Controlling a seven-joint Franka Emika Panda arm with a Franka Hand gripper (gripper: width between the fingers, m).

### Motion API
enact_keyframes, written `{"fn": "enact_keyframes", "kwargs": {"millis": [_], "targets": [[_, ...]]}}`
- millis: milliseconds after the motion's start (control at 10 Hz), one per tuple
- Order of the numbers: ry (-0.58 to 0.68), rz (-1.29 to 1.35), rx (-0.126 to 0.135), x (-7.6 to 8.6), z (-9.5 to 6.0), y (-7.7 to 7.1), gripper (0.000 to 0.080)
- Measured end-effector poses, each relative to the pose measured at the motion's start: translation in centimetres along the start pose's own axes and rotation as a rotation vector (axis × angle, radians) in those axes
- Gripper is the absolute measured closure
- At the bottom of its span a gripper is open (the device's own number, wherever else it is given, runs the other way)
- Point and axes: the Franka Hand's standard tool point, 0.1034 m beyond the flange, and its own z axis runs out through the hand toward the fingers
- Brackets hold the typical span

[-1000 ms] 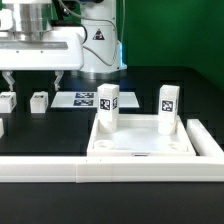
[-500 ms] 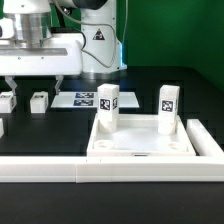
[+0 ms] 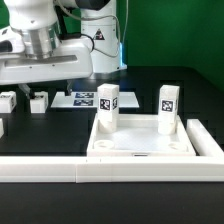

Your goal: Assemble square table

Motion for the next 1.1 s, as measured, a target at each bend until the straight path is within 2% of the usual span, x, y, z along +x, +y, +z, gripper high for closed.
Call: {"fn": "enact_keyframes", "kwargs": {"millis": [100,200,300,400,800,1100], "targets": [[-0.057,-0.02,-0.001,0.5,-0.4,0.5,0.015],[-0.115,-0.03,-0.013,1.1,-1.5,1.0,0.015],[-0.182,-0.038,-0.026,1.5,-2.8,1.0,0.015],[-0.191,-0.051,-0.029,2.1,-3.4,0.7,0.015],[-0.184,-0.053,-0.027,2.1,-3.1,0.6,0.015],[-0.197,0.01,-0.045,0.9,-2.3,1.7,0.015]]}}
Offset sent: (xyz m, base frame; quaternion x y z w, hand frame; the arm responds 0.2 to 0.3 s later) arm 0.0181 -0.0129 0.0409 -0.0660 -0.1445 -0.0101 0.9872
